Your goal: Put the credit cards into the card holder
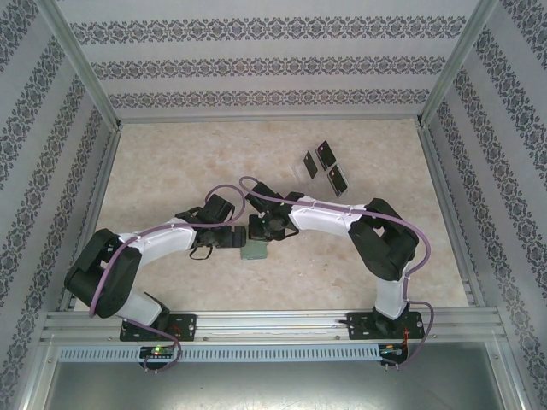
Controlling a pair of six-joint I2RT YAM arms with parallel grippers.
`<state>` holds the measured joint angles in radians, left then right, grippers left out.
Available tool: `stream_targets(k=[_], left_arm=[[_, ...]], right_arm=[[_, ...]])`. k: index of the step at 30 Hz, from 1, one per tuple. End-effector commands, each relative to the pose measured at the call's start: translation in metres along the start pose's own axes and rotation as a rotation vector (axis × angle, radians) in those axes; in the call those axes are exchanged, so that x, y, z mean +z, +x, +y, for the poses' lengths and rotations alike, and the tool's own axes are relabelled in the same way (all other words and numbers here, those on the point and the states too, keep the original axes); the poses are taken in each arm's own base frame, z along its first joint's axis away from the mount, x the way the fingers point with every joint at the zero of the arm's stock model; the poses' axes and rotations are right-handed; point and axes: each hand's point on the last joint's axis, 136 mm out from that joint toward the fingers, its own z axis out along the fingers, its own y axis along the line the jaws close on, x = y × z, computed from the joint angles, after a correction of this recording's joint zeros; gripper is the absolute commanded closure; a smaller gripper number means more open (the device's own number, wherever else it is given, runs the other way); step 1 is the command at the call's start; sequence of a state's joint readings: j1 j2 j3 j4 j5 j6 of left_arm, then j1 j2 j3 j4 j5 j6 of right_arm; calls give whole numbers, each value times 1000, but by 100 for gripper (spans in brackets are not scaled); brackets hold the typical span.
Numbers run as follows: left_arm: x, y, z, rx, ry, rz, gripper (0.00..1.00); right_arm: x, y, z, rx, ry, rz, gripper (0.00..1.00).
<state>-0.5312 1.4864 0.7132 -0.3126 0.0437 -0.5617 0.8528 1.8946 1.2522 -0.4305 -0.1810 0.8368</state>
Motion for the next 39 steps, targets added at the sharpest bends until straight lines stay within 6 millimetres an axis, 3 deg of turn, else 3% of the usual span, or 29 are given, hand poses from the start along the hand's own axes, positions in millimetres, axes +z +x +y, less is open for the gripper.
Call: stream_targets(k=[1,16,25,30,39], left_arm=[[6,30,-38,8,176,111,0],[6,29,-40,10,179,110,0],[5,28,-40,12,179,109,0],[5,28,-41,12,178,112,0],[5,28,-41,16,174,114,0]], right_arm=[[7,1,-6,-5,25,12,100],[15,5,-2,-14,15,42,100],[22,26,-10,-30,55,85,100],[34,41,-30,-24,129,127,100],[63,77,-91,62,265,191,100]])
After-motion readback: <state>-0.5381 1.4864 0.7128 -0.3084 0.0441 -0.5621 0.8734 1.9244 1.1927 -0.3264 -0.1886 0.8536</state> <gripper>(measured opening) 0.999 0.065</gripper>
